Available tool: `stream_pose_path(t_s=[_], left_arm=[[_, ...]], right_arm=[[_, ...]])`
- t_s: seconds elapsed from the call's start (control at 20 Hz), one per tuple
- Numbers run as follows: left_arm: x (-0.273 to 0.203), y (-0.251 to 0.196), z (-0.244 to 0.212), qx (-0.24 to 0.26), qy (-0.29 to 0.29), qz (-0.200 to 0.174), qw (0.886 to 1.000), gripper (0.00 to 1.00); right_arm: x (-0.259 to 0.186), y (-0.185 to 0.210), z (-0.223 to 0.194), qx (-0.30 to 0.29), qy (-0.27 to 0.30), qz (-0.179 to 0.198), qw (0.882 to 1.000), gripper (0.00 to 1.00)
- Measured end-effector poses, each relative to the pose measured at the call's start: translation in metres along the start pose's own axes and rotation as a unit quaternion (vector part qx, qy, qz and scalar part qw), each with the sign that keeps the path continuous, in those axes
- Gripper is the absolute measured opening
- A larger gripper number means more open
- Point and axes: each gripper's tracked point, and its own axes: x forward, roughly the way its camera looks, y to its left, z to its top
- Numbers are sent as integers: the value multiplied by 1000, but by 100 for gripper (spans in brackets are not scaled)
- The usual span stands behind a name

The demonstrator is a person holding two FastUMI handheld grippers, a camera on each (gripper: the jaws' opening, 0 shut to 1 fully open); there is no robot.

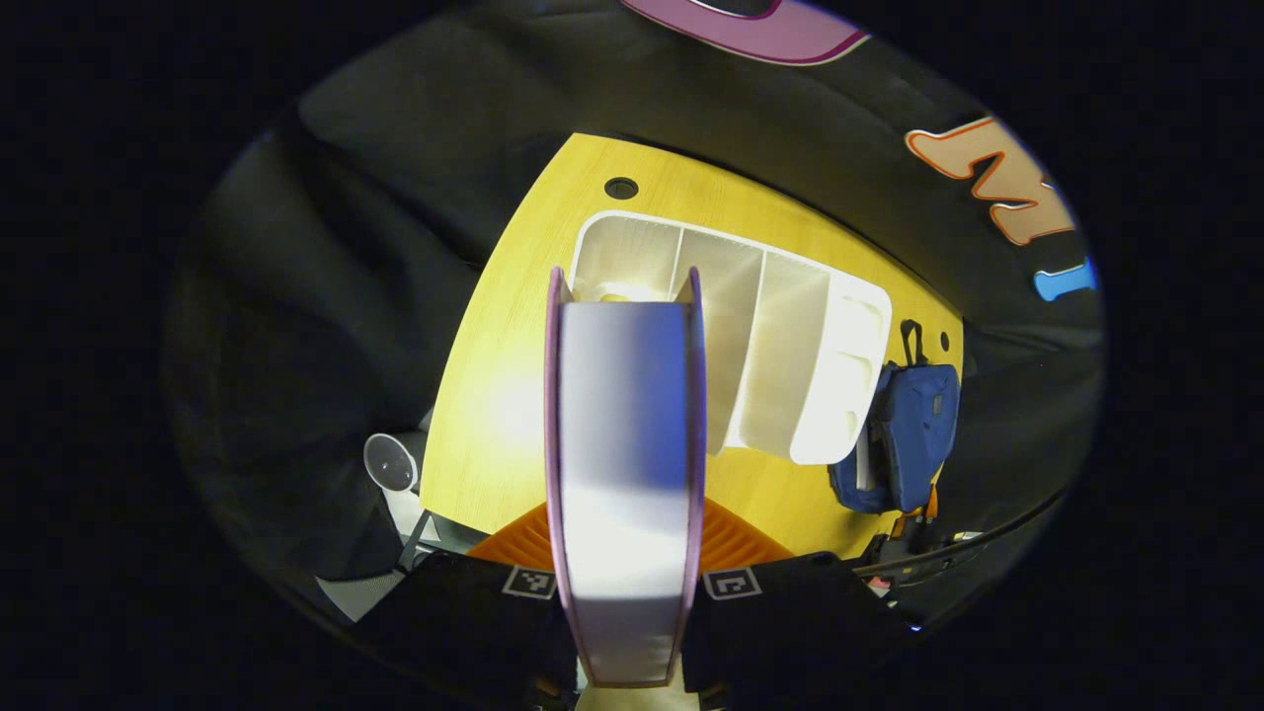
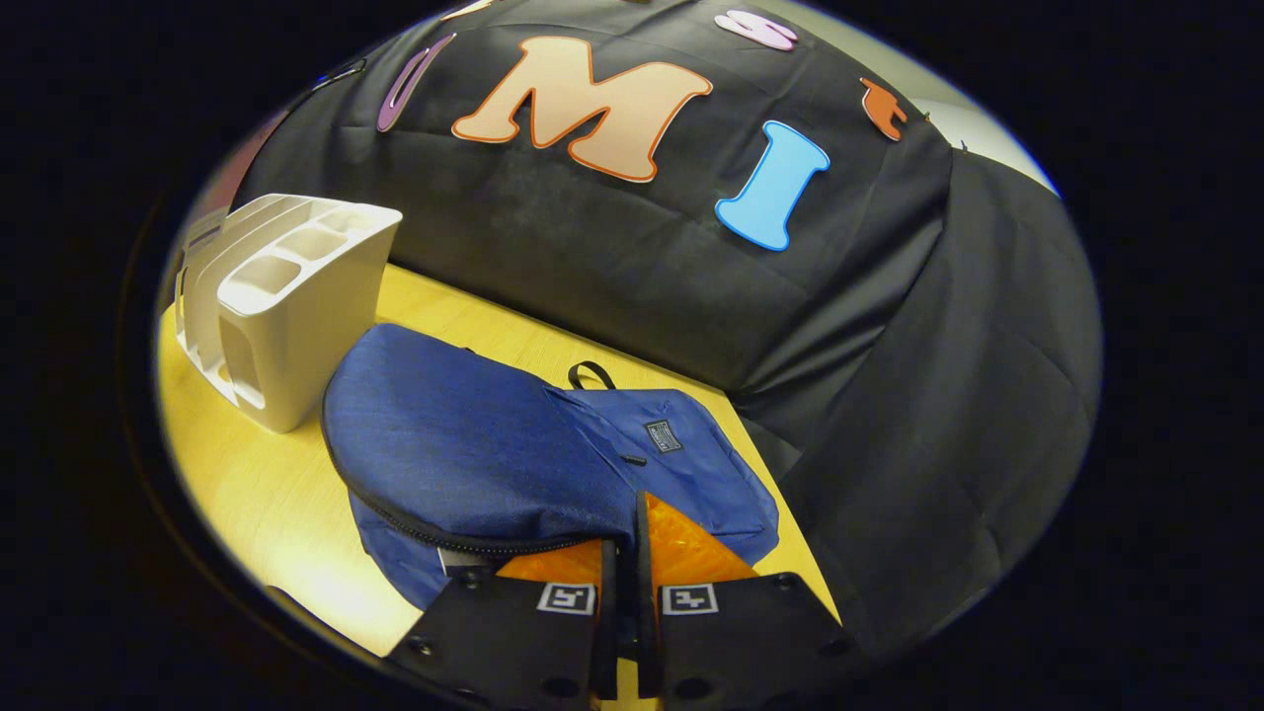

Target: Open the schoolbag, grab two books from the bookshelf and put them into the schoolbag.

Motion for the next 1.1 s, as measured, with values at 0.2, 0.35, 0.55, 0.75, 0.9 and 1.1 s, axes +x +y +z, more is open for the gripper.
stream_pose_path(t_s=[0.2,0.35,0.55,0.75,0.9,1.1], left_arm=[[-25,-19,-25,-2,-12,-18,1000,37],[-40,-46,-43,2,-18,-41,999,38],[-50,-93,-67,15,-27,-96,995,37],[-42,-144,-79,27,-35,-156,987,37],[-24,-177,-87,33,-30,-185,982,38],[9,-227,-92,32,-20,-237,971,39]], right_arm=[[0,-5,3,16,-2,13,1000,11],[1,-8,2,25,-5,23,999,13],[3,-13,6,39,-8,37,998,13],[3,-22,7,59,-11,49,997,13],[5,-28,12,68,-13,59,996,14],[7,-37,17,82,-18,75,994,10]])
